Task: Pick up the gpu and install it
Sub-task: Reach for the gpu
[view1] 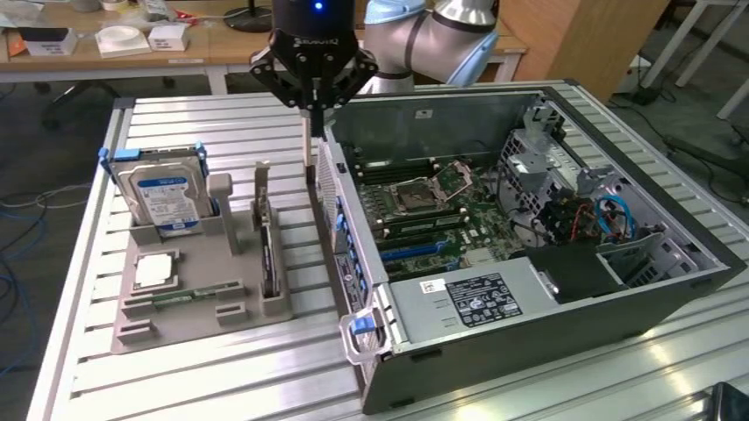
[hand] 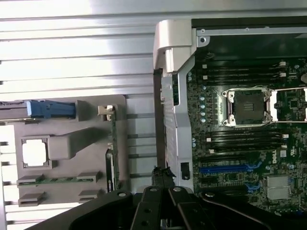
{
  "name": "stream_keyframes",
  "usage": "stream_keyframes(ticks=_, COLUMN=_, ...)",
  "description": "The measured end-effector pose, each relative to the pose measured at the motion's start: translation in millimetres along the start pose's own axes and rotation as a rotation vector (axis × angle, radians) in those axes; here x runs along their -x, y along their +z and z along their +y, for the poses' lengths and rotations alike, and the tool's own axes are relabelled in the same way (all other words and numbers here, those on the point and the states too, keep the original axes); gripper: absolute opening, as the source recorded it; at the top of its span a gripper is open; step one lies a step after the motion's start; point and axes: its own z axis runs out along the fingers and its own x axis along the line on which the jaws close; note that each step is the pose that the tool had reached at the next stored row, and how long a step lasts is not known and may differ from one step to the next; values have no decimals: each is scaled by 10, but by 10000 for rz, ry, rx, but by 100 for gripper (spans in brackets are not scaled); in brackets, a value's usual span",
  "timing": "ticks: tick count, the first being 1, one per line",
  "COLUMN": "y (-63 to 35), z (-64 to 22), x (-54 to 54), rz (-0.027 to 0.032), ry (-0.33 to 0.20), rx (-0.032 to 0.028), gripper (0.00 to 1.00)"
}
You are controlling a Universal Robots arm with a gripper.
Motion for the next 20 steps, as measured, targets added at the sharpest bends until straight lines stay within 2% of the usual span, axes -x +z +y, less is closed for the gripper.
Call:
stream_keyframes(ticks=7, y=2, z=-20, x=-261, rz=9, ry=0, rx=0, gripper=10)
stream_keyframes(ticks=20, y=7, z=-50, x=-667, rz=52, ry=2, rx=-4, gripper=10)
